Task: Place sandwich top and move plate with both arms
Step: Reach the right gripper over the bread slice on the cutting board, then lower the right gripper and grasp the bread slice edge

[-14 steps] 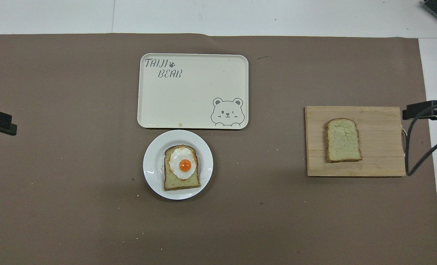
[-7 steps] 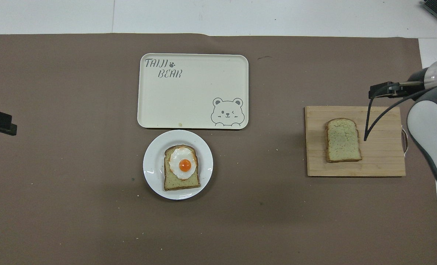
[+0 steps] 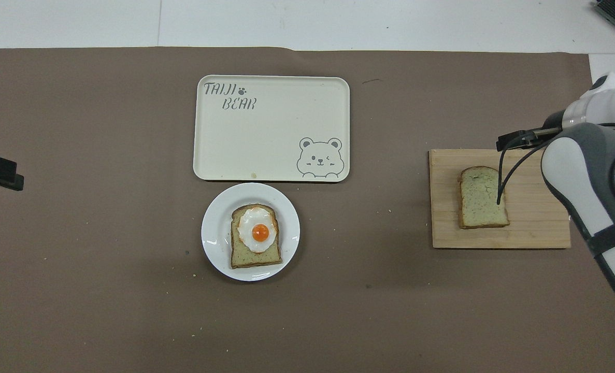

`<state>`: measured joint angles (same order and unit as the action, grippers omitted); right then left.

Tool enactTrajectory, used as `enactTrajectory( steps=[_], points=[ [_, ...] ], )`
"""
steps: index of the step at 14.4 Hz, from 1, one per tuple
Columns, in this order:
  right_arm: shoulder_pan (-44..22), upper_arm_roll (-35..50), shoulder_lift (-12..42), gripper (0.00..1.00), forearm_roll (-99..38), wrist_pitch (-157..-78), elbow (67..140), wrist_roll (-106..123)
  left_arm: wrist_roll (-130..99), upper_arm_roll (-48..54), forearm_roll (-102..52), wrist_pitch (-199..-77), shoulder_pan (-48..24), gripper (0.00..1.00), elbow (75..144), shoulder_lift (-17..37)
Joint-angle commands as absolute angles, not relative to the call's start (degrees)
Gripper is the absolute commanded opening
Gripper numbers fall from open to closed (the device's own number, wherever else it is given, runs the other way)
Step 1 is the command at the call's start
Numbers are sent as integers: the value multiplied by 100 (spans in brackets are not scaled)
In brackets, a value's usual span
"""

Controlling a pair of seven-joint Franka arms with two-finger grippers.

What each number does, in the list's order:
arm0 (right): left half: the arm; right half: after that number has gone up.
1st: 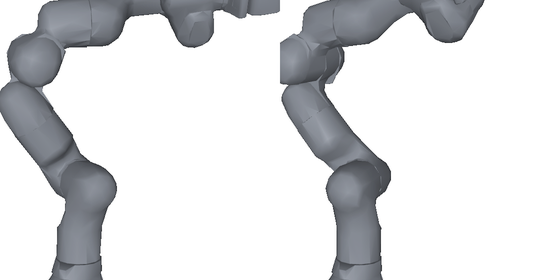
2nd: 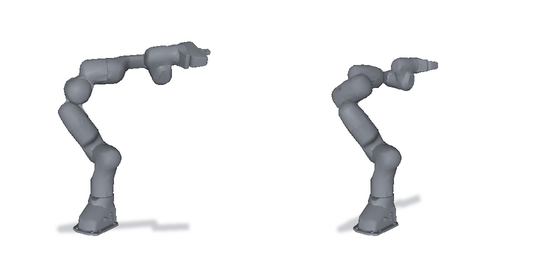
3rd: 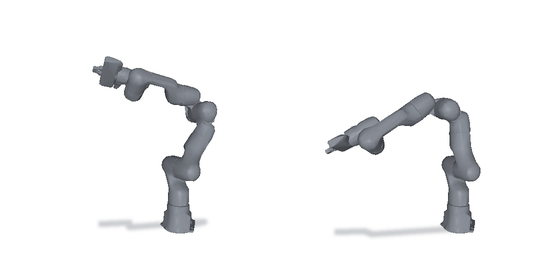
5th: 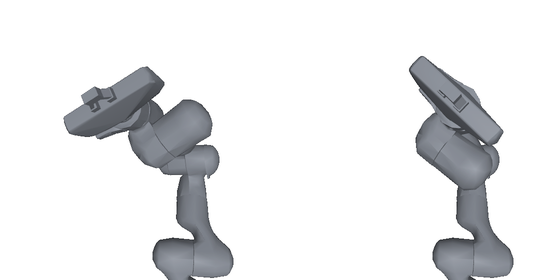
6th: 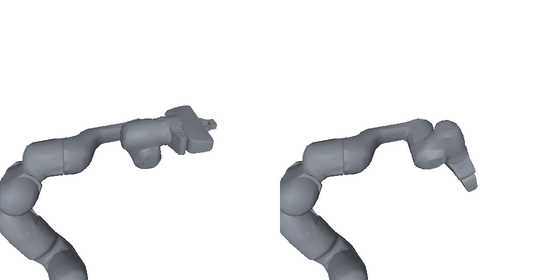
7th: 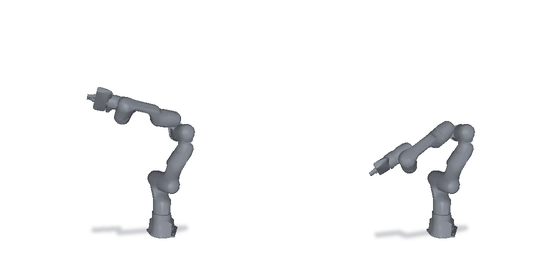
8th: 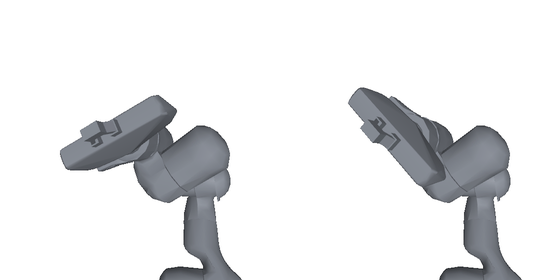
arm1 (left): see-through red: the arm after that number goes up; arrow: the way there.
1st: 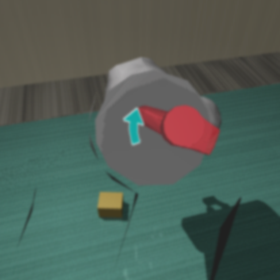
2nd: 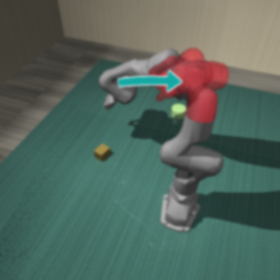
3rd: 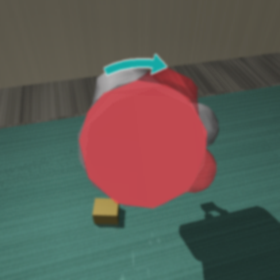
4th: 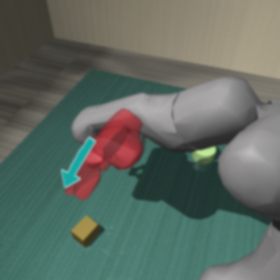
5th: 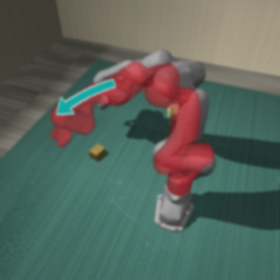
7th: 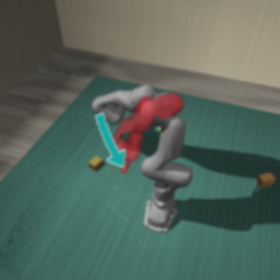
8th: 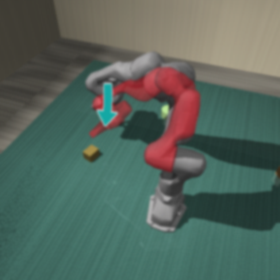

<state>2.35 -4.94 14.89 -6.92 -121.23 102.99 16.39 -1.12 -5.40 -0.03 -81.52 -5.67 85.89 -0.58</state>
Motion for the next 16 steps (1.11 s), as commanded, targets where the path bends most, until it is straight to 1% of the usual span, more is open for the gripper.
enactTrajectory(
  steps=[1, 3, 5, 8, 12, 14, 16],
  points=[
    [457, -448, 1397, 100, -1054, -12366, 10783, 2223, -88, -501, 114, -8130, -536, 100, 8692, -167],
    [509, -448, 1406, 100, -1334, -12567, 10994, 2250, -88, -501, 114, -8130, -527, 100, 8692, -167],
    [580, -448, 1467, 100, -1634, -12595, 11109, 2337, -88, -501, 105, -8130, -536, 100, 8692, -167],
    [694, -448, 1669, 100, -1679, -12595, 11109, 2636, -88, -501, 114, -8121, -536, 100, 8692, -167],
    [703, -448, 1670, 100, -1705, -12595, 11294, 2654, -88, -501, 114, -8130, -536, 100, 8684, -167],
    [729, -448, 1687, 87, -1705, -12595, 11346, 2689, -88, -501, 114, -8130, -536, 100, 8692, -167],
    [712, -448, 1688, 80, -1705, -12595, 11347, 2655, -88, -501, 114, -8130, -536, 100, 8692, -167]
  ],
)
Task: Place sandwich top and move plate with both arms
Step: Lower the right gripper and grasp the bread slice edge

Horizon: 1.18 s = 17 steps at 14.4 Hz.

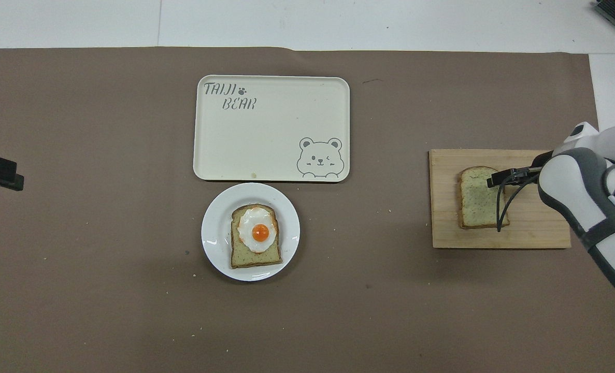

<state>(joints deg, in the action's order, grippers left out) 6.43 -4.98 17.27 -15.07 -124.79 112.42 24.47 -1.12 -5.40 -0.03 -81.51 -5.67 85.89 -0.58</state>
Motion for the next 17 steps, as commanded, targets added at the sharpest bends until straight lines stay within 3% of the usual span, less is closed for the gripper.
enactTrajectory(
  steps=[1, 5, 6, 7, 17],
  points=[
    [712, -448, 1679, 73, -1705, -12595, 11355, 2654, -88, -501, 106, -8121, -527, 100, 8692, -167],
    [694, -448, 1723, 44, -1705, -12647, 11399, 2637, -88, -501, 114, -8121, -536, 100, 8692, -167],
    [686, -448, 1723, 30, -1705, -12700, 11408, 2645, -88, -501, 114, -8130, -536, 100, 8692, -167],
    [651, -448, 1723, 0, -1705, -12709, 11408, 2585, -88, -501, 114, -8130, -536, 100, 8692, -167],
    [571, -448, 1775, 0, -1608, -12701, 11294, 2188, -88, -501, 114, -8121, -527, 100, 8692, -167]
  ],
)
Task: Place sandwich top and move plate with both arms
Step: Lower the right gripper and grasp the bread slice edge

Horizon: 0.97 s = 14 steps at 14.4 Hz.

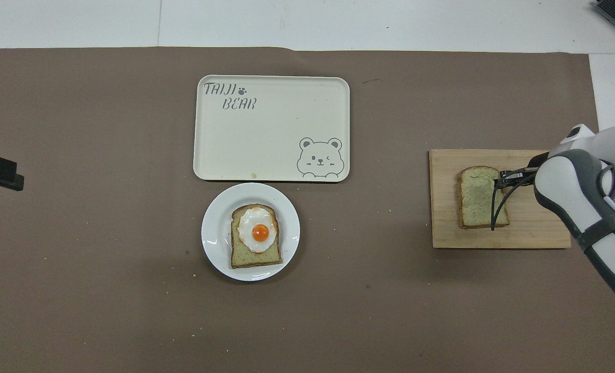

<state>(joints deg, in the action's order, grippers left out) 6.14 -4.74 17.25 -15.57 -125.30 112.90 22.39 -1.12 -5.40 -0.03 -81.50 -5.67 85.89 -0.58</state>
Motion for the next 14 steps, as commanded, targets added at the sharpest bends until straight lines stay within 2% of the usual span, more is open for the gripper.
enactTrajectory(
  steps=[1, 7, 14],
  points=[
    [571, -457, 1767, 0, -1608, -12665, 11259, 2197, -88, -501, 114, -8130, -536, 100, 8692, -167],
    [562, -448, 1670, 0, -1608, -12042, 10864, 2136, -88, -501, 114, -8130, -527, 100, 8684, -167],
    [589, -439, 1468, 0, -1714, -10627, 10082, 2127, -88, -501, 114, -8121, -527, 100, 8684, -167]
  ],
)
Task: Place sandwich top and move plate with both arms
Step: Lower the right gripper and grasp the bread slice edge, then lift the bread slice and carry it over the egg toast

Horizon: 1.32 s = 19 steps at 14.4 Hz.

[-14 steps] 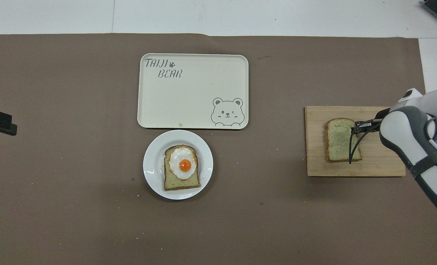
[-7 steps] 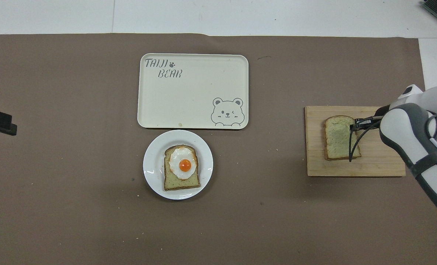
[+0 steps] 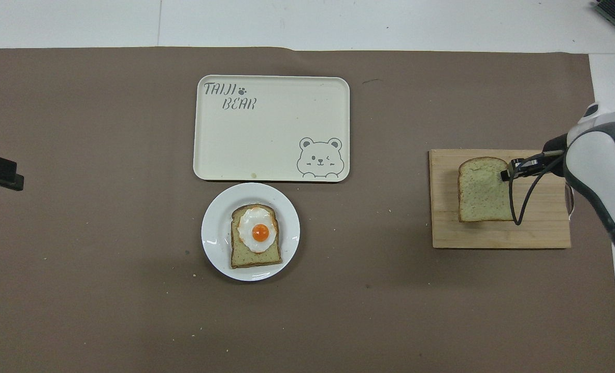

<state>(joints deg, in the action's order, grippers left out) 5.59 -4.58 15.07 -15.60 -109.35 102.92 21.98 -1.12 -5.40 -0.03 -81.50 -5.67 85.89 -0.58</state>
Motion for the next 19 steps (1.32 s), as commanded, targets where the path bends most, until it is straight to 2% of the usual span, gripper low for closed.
enactTrajectory(
  steps=[1, 7, 10, 19],
  points=[
    [598, -422, 1468, 0, -1723, -10478, 9985, 2127, -88, -501, 106, -8130, -536, 100, 8692, -167],
    [633, -422, 1459, 0, -2705, -9476, 9773, 2127, -88, -501, 106, -8121, -527, 100, 8684, -167],
    [475, -360, 1433, 0, -2839, -9431, 9782, 1909, -88, -501, 114, -8130, -536, 100, 8692, -167],
    [-886, -325, 1319, 0, -3189, -9807, 10010, 722, -88, -501, 114, -8130, -527, 100, 8684, -167]
  ],
)
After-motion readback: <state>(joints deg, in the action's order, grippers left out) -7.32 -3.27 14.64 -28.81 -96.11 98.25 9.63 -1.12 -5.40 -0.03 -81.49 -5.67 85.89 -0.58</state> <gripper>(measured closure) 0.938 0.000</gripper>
